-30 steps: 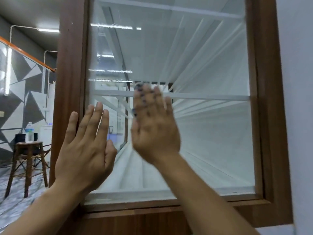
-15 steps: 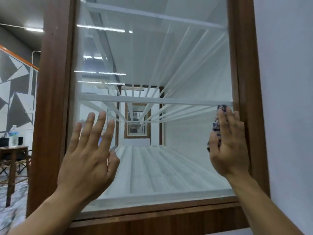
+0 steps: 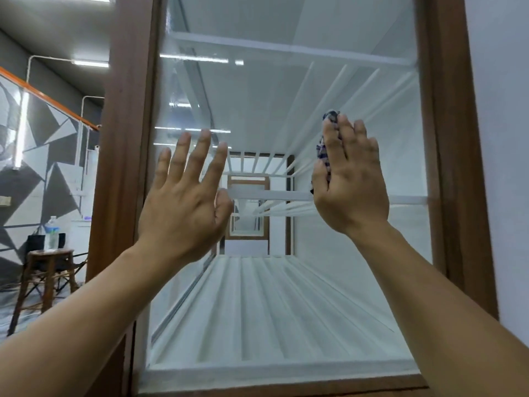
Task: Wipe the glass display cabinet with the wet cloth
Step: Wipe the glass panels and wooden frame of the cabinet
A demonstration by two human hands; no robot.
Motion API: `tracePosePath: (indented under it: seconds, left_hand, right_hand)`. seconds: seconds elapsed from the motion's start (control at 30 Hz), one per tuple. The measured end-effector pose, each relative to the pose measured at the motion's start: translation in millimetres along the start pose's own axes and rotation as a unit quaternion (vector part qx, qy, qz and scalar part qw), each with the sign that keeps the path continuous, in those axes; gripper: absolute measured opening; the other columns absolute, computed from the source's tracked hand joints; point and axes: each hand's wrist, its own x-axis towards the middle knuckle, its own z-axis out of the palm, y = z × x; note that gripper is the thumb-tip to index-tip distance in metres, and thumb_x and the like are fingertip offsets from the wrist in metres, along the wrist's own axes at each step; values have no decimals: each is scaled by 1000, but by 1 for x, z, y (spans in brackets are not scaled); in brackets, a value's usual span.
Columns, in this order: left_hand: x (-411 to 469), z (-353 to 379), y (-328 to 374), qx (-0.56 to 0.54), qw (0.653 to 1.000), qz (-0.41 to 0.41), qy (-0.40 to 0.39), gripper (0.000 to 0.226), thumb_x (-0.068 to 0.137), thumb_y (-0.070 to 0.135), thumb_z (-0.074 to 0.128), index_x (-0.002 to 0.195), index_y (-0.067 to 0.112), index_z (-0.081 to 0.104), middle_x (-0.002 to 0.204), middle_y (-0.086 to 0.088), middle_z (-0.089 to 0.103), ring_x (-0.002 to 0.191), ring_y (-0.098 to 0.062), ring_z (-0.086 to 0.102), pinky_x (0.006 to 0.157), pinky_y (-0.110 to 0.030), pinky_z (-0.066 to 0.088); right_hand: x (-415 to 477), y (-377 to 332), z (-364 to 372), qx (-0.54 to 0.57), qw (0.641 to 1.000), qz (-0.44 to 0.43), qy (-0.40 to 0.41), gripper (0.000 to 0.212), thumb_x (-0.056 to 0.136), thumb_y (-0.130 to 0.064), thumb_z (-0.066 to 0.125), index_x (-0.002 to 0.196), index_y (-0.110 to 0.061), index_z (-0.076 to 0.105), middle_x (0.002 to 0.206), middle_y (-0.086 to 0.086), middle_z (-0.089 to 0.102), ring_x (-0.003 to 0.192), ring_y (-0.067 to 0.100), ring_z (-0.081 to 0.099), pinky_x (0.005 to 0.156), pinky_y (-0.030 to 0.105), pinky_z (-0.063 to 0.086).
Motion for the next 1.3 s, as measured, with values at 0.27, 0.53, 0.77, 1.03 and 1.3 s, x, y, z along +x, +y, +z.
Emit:
tracePosePath:
  seconds: [0.27,0.53,0.77,1.03,1.3]
  left_hand:
    - [106,-16,-20,13,1000,-19,17,68,98,48,14,163,29,5,173,-3,-6,159,-25,-11,128,-50,-7]
    - [200,-38,-44,23,999,-11,47,68,98,46,19,163,27,13,173,-5,2,159,-27,-3,128,-49,-5]
    - [258,-53,-47,9,998,-37,53,68,96,43,24,162,26,19,172,-7,6,159,-31,1,126,-54,-2]
    - [278,-58,-56,-24,999,-18,24,70,97,47,23,162,23,18,172,-8,0,159,-33,-3,119,-72,15]
    - [283,-80,-58,-11,1000,-28,5,76,94,43,33,160,7,20,170,-16,11,158,-36,8,128,-53,2]
  right_hand:
    - [99,-23,-2,-1,1000,-20,0,69,98,-40,21,164,-25,12,174,-2,8,161,19,-1,130,36,-8]
    - [203,-77,3,-8,998,-50,25,68,100,-39,28,164,-22,16,173,3,11,161,22,4,131,42,-3]
    - [200,-37,-11,2,997,-81,19,64,101,-35,37,162,-21,26,171,4,20,160,22,10,131,49,11]
    - [252,79,-56,1,994,95,57,62,103,-32,33,161,-12,27,170,9,23,159,26,12,130,52,14]
    - [279,-33,-28,-8,1000,21,20,65,100,-32,38,162,-13,26,170,10,21,160,29,11,131,49,10]
